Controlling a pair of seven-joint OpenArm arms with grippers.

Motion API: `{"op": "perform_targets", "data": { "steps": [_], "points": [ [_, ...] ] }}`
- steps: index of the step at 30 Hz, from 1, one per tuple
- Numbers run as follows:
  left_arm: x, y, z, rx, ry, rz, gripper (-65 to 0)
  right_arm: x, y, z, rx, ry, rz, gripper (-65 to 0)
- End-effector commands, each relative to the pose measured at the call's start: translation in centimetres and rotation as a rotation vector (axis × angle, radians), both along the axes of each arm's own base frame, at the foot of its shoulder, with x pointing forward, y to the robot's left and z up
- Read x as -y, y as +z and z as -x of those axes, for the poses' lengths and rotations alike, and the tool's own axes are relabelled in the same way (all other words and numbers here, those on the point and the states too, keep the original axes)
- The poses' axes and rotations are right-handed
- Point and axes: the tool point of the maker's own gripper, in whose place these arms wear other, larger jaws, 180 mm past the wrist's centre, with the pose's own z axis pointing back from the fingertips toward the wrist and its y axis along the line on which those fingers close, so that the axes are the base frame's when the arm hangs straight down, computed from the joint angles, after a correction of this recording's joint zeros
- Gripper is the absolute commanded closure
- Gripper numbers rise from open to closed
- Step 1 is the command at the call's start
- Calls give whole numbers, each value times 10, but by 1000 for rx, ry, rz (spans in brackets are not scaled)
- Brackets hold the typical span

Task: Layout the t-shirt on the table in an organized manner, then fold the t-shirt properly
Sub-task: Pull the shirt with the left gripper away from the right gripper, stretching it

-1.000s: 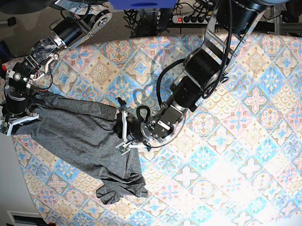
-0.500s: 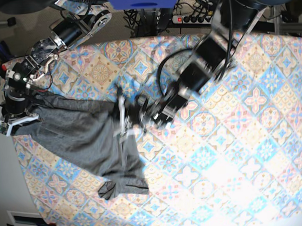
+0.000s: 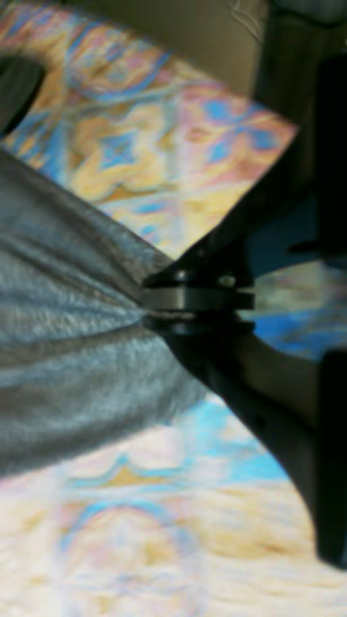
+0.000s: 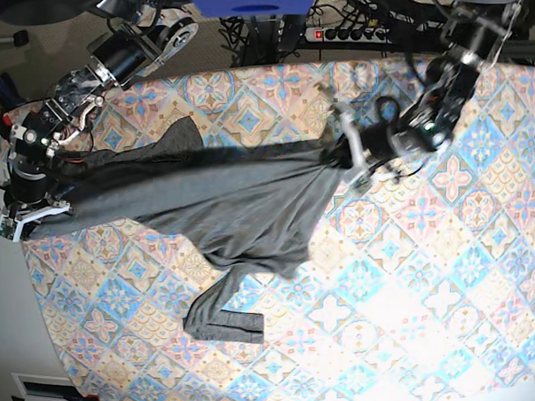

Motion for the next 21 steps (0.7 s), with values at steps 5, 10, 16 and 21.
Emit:
{"op": "perform_targets", "data": {
  "steps": [5, 10, 16, 21],
  "points": [
    [-51, 22, 23, 42, 67, -68, 0, 4, 21, -5, 65, -3, 36, 0],
    [-73, 39, 41, 68, 129, -87, 0, 5, 21, -5, 65, -2, 36, 0],
    [-47, 66, 18, 168, 160, 13, -4, 4, 20, -5, 63, -2, 32, 0],
    [-27, 84, 4, 227, 155, 81, -183, 4, 20, -5, 63, -2, 31, 0]
  ]
}}
